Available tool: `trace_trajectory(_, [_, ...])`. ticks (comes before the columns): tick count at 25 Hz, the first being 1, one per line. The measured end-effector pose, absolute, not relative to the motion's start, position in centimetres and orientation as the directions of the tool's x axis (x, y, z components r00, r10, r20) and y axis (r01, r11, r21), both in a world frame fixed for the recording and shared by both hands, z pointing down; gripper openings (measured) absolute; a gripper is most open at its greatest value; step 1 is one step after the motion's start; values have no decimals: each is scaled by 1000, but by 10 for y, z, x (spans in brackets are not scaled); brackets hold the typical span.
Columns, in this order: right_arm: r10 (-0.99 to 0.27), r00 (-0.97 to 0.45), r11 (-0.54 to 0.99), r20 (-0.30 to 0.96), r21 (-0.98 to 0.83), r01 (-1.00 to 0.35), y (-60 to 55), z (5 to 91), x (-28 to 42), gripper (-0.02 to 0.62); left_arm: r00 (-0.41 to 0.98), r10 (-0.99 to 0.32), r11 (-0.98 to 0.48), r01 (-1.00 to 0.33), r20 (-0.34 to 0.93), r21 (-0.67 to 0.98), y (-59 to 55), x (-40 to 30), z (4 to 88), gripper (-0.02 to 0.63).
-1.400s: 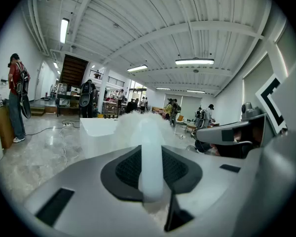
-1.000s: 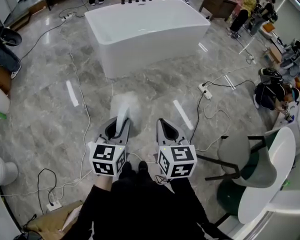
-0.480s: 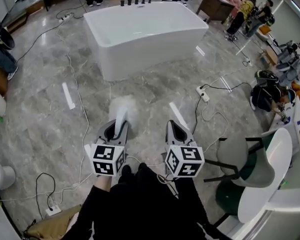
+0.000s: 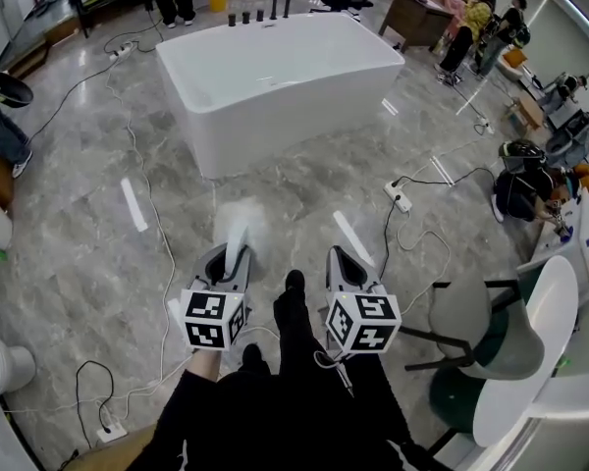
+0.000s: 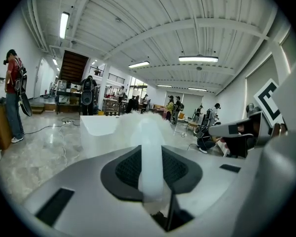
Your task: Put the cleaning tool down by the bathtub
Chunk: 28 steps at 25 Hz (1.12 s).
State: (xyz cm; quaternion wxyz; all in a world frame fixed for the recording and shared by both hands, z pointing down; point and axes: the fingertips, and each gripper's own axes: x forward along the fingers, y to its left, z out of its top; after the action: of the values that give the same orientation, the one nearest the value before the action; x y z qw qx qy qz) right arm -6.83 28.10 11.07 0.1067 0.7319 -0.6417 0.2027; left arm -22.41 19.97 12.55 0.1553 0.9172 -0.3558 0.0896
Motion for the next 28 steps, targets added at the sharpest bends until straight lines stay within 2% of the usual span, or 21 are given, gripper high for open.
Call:
trace_trajectory(10, [-920,67,-121,386,-118,-986,168,103,26,0,704,-652,-678,-708,282,196,93,-141,132,95])
trace_trajectory(19, [-893,36,-111,449,-142,-984,77,120,145,0,628,-697,-592,-776,345,218,-8,-50,148,95])
trace_trajectory(28, [-857,-17,-74,515,-156,-985,19,160,175,0,598,-686,-587,-791,414,172,-71,-13,176,95])
